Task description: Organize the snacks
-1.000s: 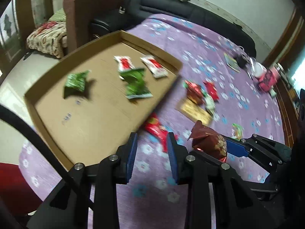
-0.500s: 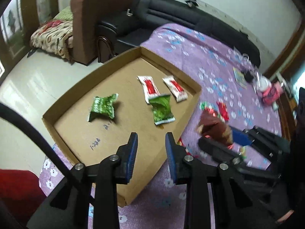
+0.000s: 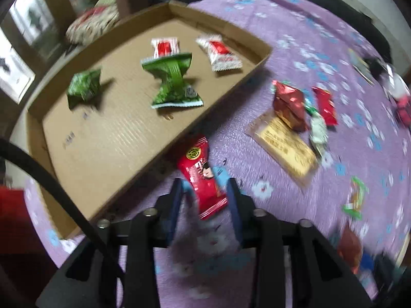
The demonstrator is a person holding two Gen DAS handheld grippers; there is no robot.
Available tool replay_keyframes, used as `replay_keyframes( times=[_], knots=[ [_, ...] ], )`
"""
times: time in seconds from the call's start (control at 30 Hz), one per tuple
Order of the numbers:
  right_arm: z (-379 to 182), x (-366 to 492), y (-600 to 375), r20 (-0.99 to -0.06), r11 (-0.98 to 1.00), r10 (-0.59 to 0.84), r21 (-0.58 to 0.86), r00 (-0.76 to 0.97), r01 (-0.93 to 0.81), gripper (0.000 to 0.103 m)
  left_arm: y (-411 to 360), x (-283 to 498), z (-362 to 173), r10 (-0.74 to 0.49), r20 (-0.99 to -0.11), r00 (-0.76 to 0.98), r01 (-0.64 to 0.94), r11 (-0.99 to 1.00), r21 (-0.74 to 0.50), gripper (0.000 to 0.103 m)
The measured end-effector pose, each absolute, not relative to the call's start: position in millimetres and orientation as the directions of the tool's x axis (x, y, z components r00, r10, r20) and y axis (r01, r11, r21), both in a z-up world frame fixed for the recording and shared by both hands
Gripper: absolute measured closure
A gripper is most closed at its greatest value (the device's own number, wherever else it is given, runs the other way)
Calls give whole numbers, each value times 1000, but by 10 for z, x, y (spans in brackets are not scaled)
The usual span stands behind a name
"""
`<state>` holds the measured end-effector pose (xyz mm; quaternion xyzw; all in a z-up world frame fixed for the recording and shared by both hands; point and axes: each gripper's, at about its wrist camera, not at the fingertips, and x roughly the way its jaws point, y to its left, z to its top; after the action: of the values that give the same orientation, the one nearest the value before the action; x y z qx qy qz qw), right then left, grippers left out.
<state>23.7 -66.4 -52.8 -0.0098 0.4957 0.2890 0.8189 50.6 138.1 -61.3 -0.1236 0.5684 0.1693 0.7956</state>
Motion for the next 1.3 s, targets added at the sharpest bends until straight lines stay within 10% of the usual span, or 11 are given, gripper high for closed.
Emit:
replay_keyframes(
  times=[0.27,0.57,0.77,0.9,1.3],
  knots=[
    [-562,211,-877,-826,828,465,280,318,-486,68,1513,754,-720,204,-953,223,-552,832,49,29],
    [-702,219,-869,-849,821,442,252,289,-513,67,1620,756,-772,153,-968,199,-615,788,-2,21],
    [-688,232,-865,-852,818,442,254,281,-516,67,1355,835,-768,151,-967,205,-602,799,-3,31],
    [-690,226,-873,-849,815,446,255,283,-520,67,1358,882,-711,132,-967,219,-572,820,-17,82],
    [-638,73,-765,-844,821,394,145,364,-552,72,1327,678,-693,85,-959,272,-414,910,-36,83]
  ],
)
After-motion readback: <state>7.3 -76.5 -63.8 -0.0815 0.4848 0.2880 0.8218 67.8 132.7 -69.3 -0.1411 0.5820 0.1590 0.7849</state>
